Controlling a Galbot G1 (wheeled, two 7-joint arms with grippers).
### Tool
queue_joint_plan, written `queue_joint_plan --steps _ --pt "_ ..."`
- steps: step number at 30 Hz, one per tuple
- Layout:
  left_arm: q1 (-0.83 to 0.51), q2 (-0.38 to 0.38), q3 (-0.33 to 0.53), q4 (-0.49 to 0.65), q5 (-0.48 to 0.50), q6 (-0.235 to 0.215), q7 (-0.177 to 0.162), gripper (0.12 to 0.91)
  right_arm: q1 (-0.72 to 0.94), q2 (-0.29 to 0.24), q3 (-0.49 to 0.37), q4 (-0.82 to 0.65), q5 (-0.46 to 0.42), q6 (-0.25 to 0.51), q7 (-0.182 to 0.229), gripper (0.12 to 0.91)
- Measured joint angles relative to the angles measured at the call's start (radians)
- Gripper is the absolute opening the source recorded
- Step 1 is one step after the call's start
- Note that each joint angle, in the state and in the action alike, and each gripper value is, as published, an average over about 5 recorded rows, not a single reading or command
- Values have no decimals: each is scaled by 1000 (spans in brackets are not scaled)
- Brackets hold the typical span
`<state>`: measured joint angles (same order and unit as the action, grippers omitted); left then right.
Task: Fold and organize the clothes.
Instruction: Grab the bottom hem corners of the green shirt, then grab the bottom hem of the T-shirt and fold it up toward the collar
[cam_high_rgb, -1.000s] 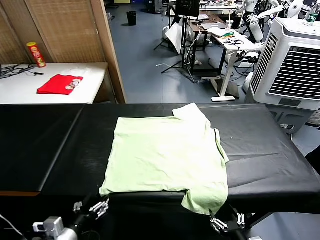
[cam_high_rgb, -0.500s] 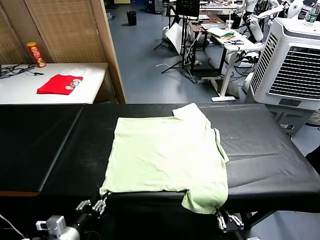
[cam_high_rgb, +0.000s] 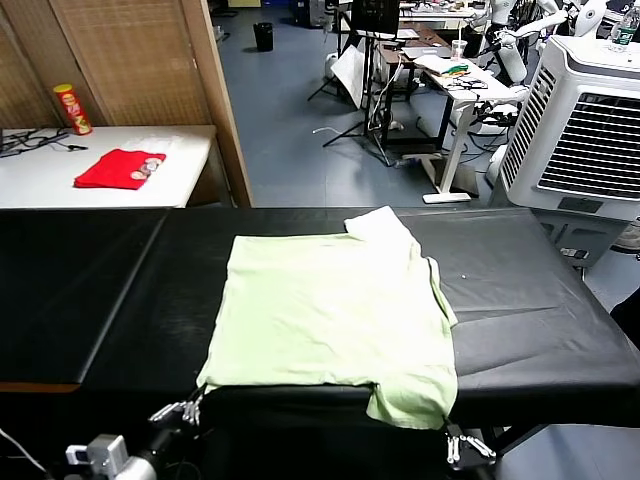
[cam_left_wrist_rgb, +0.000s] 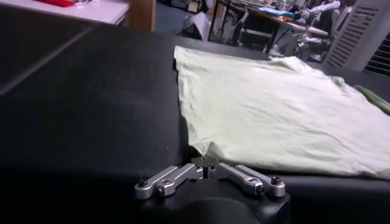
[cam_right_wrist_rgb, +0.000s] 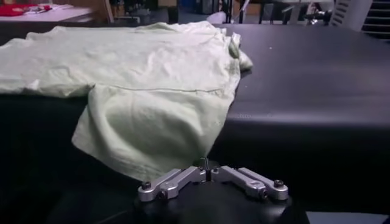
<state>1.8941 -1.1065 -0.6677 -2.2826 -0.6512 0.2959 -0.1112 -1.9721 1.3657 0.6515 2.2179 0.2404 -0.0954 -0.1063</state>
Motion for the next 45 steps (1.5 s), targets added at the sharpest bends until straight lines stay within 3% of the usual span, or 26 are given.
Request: queue_joint_plan --steps 6,11,28,45 --pt "-42 -24 -4 4 4 -26 -11 127 101 -30 25 -18 104 7 0 120" --pt "-111 -53 17 31 10 -26 -20 127 224 -61 12 -75 137 -5 4 120" --pt "-272 -86 99 136 189 -80 -16 127 639 -125 -99 -333 100 -46 43 120" --pt "-410 -31 187 279 303 -85 -17 127 822 -124 -178 -551 58 -49 41 120"
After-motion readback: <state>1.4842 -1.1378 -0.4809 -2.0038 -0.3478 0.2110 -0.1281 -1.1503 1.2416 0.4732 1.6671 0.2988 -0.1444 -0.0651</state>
